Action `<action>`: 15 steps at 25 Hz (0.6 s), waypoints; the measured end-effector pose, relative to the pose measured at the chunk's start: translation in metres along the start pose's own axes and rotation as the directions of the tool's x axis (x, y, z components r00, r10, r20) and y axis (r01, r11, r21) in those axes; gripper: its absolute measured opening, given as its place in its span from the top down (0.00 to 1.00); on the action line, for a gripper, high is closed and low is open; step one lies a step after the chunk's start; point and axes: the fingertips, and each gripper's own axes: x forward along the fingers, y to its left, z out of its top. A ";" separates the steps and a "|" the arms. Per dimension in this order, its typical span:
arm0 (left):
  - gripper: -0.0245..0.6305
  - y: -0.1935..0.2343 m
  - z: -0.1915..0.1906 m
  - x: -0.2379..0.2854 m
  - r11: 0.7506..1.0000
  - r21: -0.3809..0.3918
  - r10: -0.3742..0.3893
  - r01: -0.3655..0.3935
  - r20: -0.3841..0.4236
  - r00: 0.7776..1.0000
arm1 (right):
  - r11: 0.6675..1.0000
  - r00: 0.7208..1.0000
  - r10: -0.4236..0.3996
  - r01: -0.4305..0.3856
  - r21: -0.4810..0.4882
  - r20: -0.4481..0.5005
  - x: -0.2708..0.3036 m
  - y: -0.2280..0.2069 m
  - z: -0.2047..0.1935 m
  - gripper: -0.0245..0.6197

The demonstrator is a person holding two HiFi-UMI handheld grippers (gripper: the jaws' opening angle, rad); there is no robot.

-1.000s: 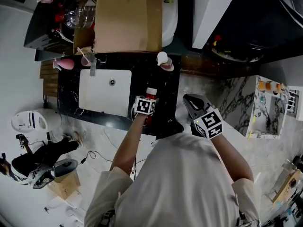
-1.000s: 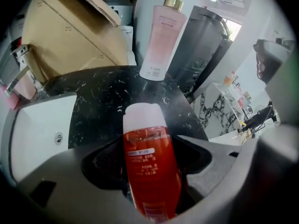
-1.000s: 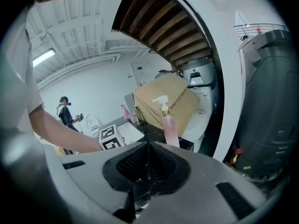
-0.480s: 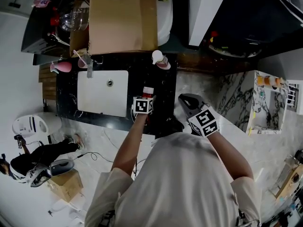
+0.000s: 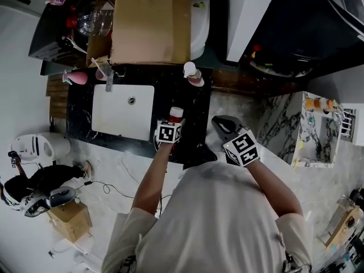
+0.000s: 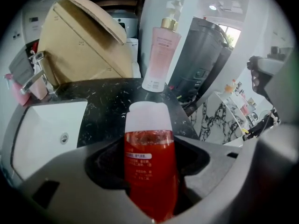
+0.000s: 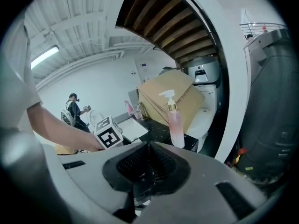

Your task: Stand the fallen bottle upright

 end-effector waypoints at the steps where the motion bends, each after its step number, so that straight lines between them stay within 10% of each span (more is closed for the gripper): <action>1: 0.52 0.000 0.000 -0.004 1.000 0.001 0.002 -0.002 0.008 1.000 | 1.000 1.000 0.007 -0.007 -0.006 0.000 0.000 0.002 0.001 0.90; 15: 0.52 -0.001 -0.005 -0.072 0.998 -0.019 0.061 -0.058 0.187 0.981 | 0.989 0.995 0.103 -0.103 -0.102 -0.004 -0.003 0.031 0.013 0.90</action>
